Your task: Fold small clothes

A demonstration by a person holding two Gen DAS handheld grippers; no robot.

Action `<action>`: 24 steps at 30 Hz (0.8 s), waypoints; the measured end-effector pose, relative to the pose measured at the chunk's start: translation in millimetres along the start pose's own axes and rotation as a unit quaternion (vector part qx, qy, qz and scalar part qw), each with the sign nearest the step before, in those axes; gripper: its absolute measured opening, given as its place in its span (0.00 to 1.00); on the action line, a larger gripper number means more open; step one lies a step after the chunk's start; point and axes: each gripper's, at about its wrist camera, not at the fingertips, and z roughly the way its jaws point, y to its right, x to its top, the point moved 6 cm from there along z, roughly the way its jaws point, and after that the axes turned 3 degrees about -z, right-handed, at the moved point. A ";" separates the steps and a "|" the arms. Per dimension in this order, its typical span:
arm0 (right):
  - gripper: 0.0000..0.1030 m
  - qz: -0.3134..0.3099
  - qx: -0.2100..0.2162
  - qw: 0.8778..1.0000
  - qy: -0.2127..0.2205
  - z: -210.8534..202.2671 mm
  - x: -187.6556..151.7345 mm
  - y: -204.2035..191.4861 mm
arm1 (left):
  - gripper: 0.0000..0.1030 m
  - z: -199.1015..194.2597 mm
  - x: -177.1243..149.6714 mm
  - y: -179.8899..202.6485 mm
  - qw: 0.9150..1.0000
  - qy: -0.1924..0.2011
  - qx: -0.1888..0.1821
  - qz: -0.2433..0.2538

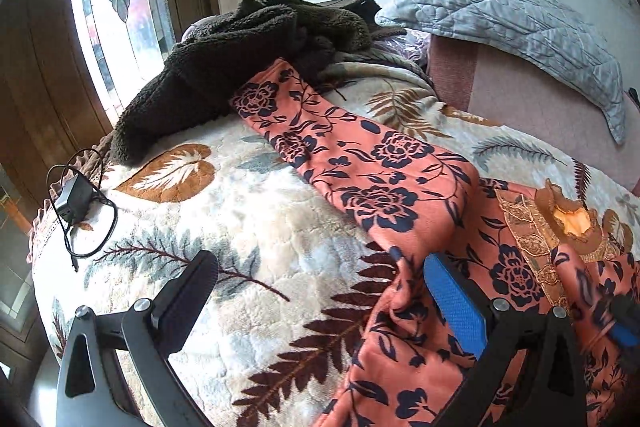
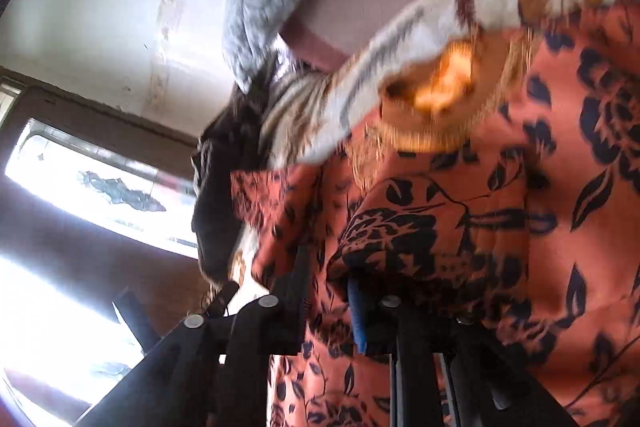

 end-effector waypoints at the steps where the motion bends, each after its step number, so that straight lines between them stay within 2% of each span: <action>1: 0.29 0.014 0.004 1.000 -0.021 8.2 -13.9 2.7 | 1.00 1.2 0.0 -2.9 1.000 -0.002 -0.002 -0.003; 2: 0.38 0.026 0.008 0.999 -0.033 10.1 -24.7 8.3 | 1.00 1.8 -0.2 -4.1 1.000 -0.004 -0.005 -0.004; 3: 0.56 0.036 0.014 0.998 -0.040 7.0 -31.6 11.4 | 1.00 0.7 -1.4 -3.0 1.000 -0.005 -0.008 -0.004; 5: 0.85 0.047 0.037 0.998 -0.026 -14.3 -40.0 13.5 | 1.00 -2.1 -3.1 6.2 1.000 -0.005 -0.024 0.005; 8: 0.86 0.054 0.069 0.996 0.015 -55.5 -35.8 12.9 | 1.00 -11.7 -8.8 36.7 0.997 -0.003 -0.062 0.047; 10: 0.86 0.076 0.086 0.992 0.060 -86.6 -27.2 23.8 | 1.00 -20.4 -16.5 61.5 0.992 0.002 -0.091 0.082; 13: 0.86 0.131 0.046 0.982 0.129 -111.8 -6.1 58.4 | 1.00 -33.1 -34.7 101.0 0.982 0.003 -0.131 0.134; 16: 0.84 0.211 0.037 0.966 0.145 -121.2 -1.1 102.1 | 1.00 -44.8 -55.1 140.0 0.970 -0.002 -0.168 0.175; 18: 0.83 0.241 0.034 0.959 0.145 -122.8 0.5 119.0 | 1.00 -49.1 -66.9 161.5 0.965 0.013 -0.150 0.214; 20: 0.83 0.248 0.033 0.958 0.143 -123.8 3.8 124.3 | 1.00 -45.6 -77.8 177.6 0.962 0.013 -0.129 0.239; 22: 0.83 0.243 0.036 0.960 0.134 -121.6 5.0 122.5 | 1.00 -35.1 -84.8 186.4 0.962 -0.004 -0.114 0.248; 24: 0.83 0.232 0.040 0.964 0.122 -114.5 5.3 115.8 | 1.00 -22.7 -85.8 187.1 0.963 -0.002 -0.084 0.256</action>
